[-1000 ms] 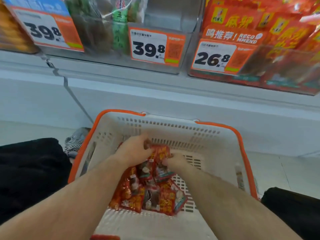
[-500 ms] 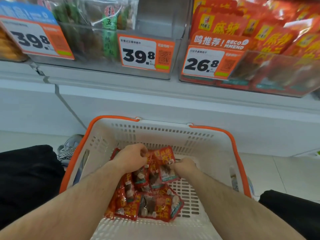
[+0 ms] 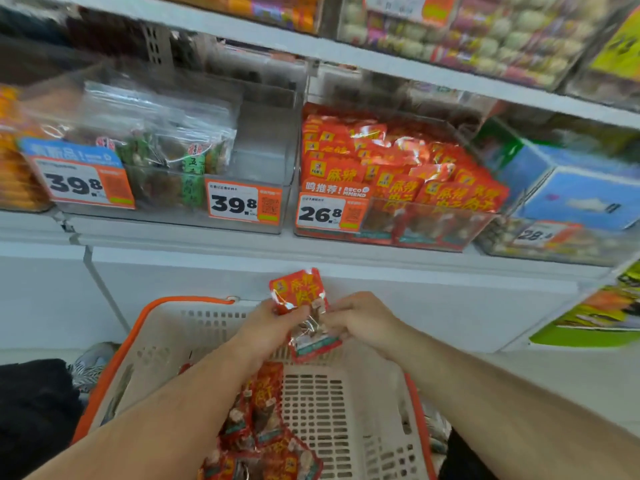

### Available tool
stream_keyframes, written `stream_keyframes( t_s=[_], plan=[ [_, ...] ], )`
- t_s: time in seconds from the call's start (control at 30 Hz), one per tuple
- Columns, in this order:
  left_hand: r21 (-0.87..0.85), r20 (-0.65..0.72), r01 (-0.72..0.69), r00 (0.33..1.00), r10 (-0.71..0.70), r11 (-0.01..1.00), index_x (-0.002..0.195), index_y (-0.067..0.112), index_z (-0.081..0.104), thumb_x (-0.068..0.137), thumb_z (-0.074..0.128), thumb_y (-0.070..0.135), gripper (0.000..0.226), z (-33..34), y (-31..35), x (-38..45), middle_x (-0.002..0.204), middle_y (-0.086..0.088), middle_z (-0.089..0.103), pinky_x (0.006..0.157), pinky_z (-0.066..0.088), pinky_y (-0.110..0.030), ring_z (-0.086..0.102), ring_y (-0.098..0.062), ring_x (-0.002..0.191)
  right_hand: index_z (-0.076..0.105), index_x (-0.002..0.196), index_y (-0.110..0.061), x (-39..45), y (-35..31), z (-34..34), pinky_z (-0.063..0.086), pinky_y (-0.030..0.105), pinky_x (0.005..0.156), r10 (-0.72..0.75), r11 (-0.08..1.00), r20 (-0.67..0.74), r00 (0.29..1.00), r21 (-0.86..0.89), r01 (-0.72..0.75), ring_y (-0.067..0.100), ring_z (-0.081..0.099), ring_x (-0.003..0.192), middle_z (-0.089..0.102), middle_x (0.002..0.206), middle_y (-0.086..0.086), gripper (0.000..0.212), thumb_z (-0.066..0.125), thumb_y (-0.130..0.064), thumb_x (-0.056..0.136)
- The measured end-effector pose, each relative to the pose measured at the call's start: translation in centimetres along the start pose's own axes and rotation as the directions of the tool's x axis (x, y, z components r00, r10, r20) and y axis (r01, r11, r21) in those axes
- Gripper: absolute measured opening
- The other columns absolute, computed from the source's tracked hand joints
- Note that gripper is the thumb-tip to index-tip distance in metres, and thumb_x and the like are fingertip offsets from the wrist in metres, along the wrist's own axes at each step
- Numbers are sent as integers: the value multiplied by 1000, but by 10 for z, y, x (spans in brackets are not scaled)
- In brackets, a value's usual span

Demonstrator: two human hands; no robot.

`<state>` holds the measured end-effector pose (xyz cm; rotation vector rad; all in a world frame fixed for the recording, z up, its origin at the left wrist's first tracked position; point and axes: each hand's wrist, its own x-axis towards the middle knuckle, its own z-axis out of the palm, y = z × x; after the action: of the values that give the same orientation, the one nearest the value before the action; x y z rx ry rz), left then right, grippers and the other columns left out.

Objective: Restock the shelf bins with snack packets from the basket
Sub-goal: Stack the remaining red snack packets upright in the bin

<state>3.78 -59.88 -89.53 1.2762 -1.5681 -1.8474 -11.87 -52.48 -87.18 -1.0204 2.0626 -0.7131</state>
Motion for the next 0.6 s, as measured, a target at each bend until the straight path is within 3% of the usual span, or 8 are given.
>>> stream_keyframes(
  t_s=[0.07, 0.1, 0.17, 0.27, 0.37, 0.5, 0.57, 0.6],
  plan=[
    [-97, -33, -45, 999, 42, 994, 94, 14, 71, 88, 71, 16, 7, 8, 16, -4, 89, -3, 76, 80, 55, -35, 71, -21, 84, 72, 70, -8, -15, -17, -15, 57, 44, 79, -57, 998, 1, 998, -41, 57, 30, 69, 78, 70, 73, 15, 20, 69, -28, 66],
    [-111, -40, -65, 997, 61, 992, 95, 15, 71, 87, 72, 16, 8, 11, 23, -5, 89, -3, 76, 79, 55, -34, 72, -20, 84, 71, 67, -14, -24, -26, -25, 56, 37, 74, -98, 992, -23, 995, -87, 96, 24, 67, 74, 69, 70, 6, 13, 71, -25, 74],
    [-43, -33, -143, 989, 141, 989, 94, 18, 71, 86, 74, 17, 9, 14, 38, -7, 88, -1, 76, 74, 53, -31, 71, -16, 79, 64, 75, -23, -36, -41, -44, 44, 26, 67, -212, 951, -170, 962, -261, 163, 11, 56, 69, 60, 73, -11, 10, 72, -24, 81],
    [141, 44, -299, 954, 296, 944, 91, 22, 70, 84, 75, 16, 11, 20, 61, -12, 80, 3, 75, 70, 50, -29, 67, -10, 68, 54, 102, -20, -47, -55, -72, 43, 33, 79, -476, 839, -328, 816, -447, 310, 12, 49, 87, 54, 95, -6, 39, 78, -32, 74],
    [265, 147, -414, 910, 388, 871, 88, 30, 66, 81, 77, 15, 20, 28, 82, -19, 80, 9, 73, 69, 50, -26, 67, -4, 71, 53, 121, -24, -53, -64, -93, 45, 42, 92, -583, 687, -226, 780, -650, 325, 21, 49, 111, 56, 120, -2, 61, 73, -46, 68],
    [413, 232, -538, 842, 487, 735, 84, 39, 62, 78, 80, 23, 25, 46, 109, -23, 81, 9, 70, 75, 53, -29, 67, -12, 78, 64, 102, -23, -61, -70, -101, 50, 38, 80, -560, 684, -187, 807, -654, 322, 24, 60, 98, 66, 100, -2, 21, 71, -29, 83],
    [497, 177, -583, 793, 583, 643, 94, 39, 63, 75, 82, 30, 28, 50, 122, -21, 89, 8, 69, 78, 53, -32, 65, -14, 84, 64, 94, -21, -64, -66, -107, 50, 40, 74, -614, 702, -278, 739, -620, 349, 25, 61, 91, 67, 92, -1, 8, 66, -20, 87],
    [551, 116, -612, 729, 675, 567, 106, 34, 65, 73, 83, 33, 37, 50, 128, -19, 100, 6, 69, 82, 52, -33, 63, -16, 93, 65, 91, -19, -64, -64, -115, 50, 40, 72, -656, 697, -338, 675, -615, 370, 25, 60, 88, 67, 90, 0, 5, 64, -17, 87]
  ],
)
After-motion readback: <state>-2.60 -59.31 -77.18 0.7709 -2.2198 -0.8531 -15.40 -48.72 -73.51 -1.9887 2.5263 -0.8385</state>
